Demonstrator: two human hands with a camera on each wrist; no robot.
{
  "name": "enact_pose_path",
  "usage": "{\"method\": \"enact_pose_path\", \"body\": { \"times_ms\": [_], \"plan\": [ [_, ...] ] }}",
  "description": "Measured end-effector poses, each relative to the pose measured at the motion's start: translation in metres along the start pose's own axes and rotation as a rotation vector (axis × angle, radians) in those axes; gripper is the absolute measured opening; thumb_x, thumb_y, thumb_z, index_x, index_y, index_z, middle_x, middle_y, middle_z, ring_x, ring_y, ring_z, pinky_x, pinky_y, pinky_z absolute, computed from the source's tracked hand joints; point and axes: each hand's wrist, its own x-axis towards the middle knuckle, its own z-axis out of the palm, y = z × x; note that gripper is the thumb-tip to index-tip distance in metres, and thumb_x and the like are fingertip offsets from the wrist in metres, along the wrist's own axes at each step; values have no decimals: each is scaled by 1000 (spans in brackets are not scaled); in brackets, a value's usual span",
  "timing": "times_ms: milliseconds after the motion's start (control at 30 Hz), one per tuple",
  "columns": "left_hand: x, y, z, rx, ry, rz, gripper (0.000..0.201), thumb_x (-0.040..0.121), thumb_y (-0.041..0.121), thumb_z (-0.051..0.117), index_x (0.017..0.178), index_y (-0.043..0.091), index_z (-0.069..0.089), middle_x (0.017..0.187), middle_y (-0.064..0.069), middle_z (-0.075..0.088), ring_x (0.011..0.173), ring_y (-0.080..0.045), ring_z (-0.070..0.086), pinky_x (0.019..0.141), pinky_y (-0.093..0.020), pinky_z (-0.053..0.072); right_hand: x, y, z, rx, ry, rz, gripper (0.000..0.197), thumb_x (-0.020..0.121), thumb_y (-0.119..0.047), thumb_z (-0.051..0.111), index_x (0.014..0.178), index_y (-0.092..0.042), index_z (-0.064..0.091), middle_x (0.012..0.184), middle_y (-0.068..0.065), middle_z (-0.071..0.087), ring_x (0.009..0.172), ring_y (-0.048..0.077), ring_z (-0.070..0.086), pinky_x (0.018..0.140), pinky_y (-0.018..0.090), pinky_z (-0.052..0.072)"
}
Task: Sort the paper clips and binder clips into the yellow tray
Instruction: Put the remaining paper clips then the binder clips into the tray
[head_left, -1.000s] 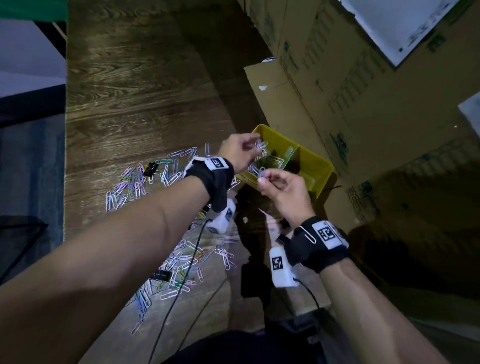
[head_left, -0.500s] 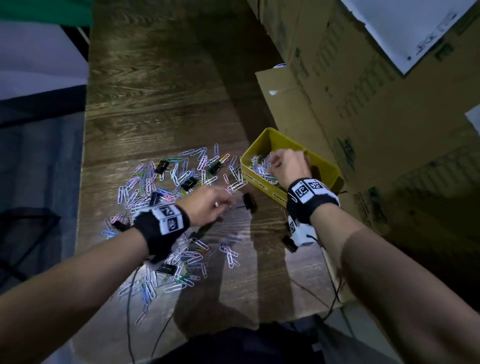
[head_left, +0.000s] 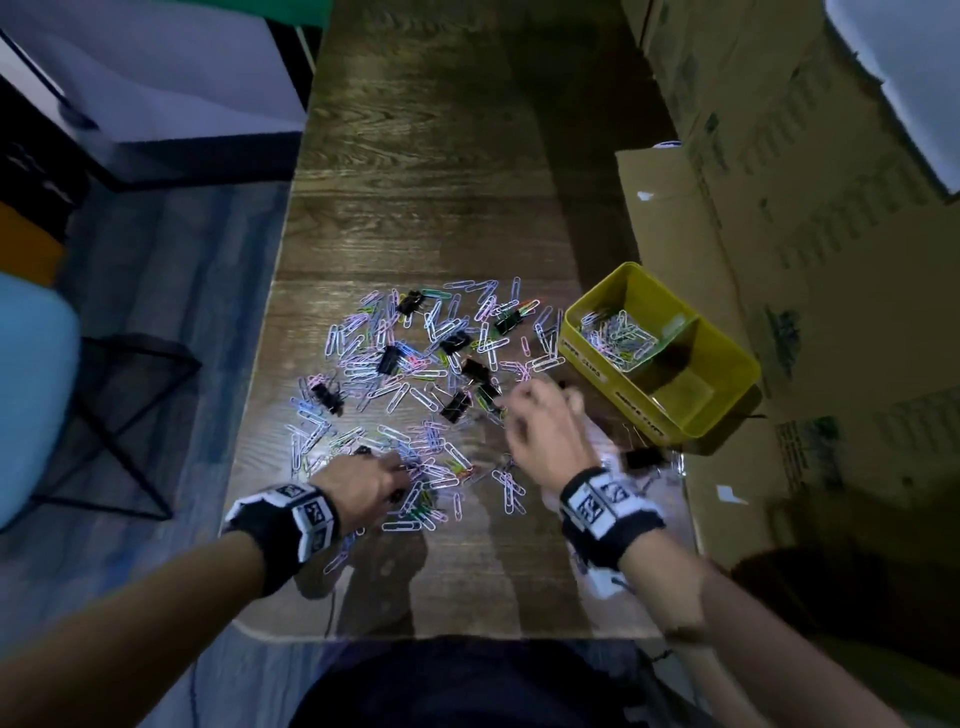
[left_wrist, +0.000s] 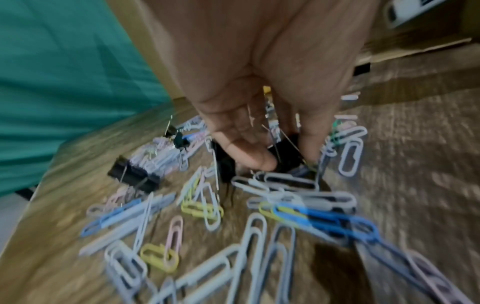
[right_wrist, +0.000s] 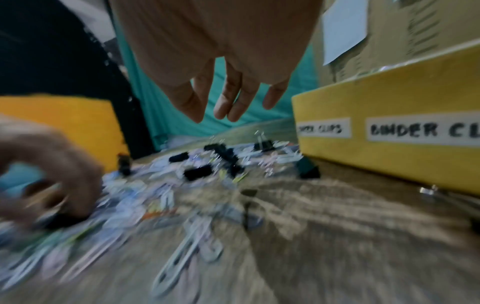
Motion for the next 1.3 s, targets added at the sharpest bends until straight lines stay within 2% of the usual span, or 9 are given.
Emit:
{"method": "enact_pose_path", "body": {
  "times_ms": [200,333,467,567,700,800,933,1100,1300],
  "plan": [
    [1,-4,12,-28,79,15,31,95,30,40,124,19,43,117,-3,48,95,-23,58,75,-36,49,-45,-5,60,-116,-299,203,64,89,-33,56,145,-31,24,154,9,13,144,31,7,115,57,12],
    [15,-12,-5,-91,237,47,30,94,33,41,119,16,45,109,-1,52,83,-19,58,70,-31,51,-66,-9,73,-170,-385,216,78,92,-37,54,151,-25,4,158,11,-8,145,34,-11,116,51,4],
    [46,-19,-22,-198,293,-38,36,94,25,42,130,21,42,123,-3,51,88,-20,60,74,-31,54,-75,-17,77,-122,-391,131,75,95,-27,51,151,-25,1,159,6,-10,145,29,-16,116,41,3],
    [53,-22,-22,-197,361,-12,46,92,24,48,137,24,37,139,-5,41,82,-19,63,56,-23,49,-77,-17,80,-107,-367,83,77,92,-21,54,151,-30,4,160,2,-6,146,25,-11,117,41,5],
    [18,-31,-14,-183,552,142,38,88,22,53,125,20,47,119,-5,51,62,-9,52,47,-16,39,-78,-12,80,-83,-297,155,77,89,-23,58,150,-28,11,159,4,3,146,27,-4,119,45,9],
    [-19,-42,-2,-126,212,169,15,88,29,46,91,19,56,90,-1,62,74,-22,62,59,-26,47,-78,-8,80,-99,-281,188,77,88,-27,60,149,-25,14,156,4,10,145,26,4,117,44,16],
    [-47,-39,11,81,-373,-1,21,86,33,50,95,17,61,99,-4,66,92,-23,64,77,-27,51,-76,-8,85,-148,-273,189,82,86,-37,63,149,-23,12,154,5,15,142,25,12,117,45,21],
    [-30,-16,21,88,-331,49,17,85,37,52,87,20,53,105,-11,62,98,-30,61,76,-29,45,-74,-10,87,-161,-279,199,84,85,-42,62,149,-22,12,153,7,16,141,27,14,116,44,20],
    [12,15,24,-79,-116,183,28,91,35,42,102,17,60,102,-7,61,90,-26,59,76,-32,49,-70,-11,86,-170,-269,191,90,80,-51,64,149,-23,12,151,7,19,140,27,16,114,43,22]
  ]
}}
